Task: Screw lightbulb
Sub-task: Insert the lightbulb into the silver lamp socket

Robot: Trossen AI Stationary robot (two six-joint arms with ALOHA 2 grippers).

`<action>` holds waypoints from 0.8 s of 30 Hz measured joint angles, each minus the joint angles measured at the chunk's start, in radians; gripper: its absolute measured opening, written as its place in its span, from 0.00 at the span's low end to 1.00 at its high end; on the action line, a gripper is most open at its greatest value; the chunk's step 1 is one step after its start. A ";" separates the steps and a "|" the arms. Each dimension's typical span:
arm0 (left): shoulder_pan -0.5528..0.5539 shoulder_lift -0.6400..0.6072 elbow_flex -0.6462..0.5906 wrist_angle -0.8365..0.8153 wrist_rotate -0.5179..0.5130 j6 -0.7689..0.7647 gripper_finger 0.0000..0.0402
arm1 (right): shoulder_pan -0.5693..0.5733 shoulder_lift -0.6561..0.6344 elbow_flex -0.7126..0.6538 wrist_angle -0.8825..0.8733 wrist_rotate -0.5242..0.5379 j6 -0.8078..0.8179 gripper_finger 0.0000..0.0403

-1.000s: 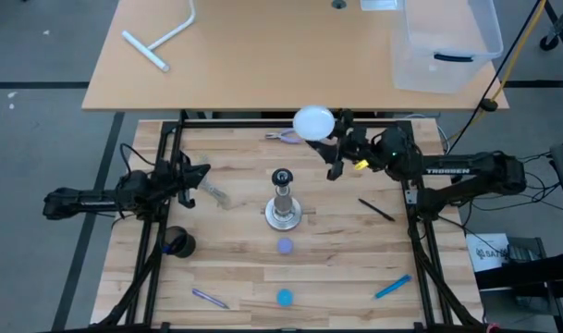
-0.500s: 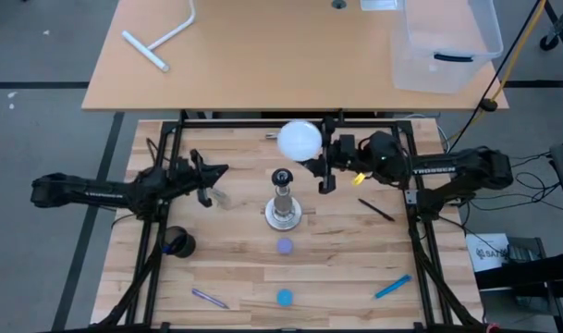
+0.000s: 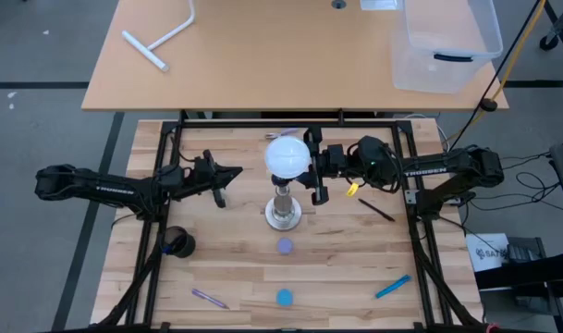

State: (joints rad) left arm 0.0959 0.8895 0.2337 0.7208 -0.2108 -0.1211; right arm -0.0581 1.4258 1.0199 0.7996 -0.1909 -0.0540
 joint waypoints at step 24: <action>0.000 0.008 0.008 0.008 -0.001 0.000 0.01 | 0.008 0.034 0.000 0.043 0.010 -0.014 0.38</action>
State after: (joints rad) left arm 0.0959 0.8978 0.2420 0.7292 -0.2115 -0.1208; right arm -0.0502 1.4597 1.0199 0.8430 -0.1814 -0.0685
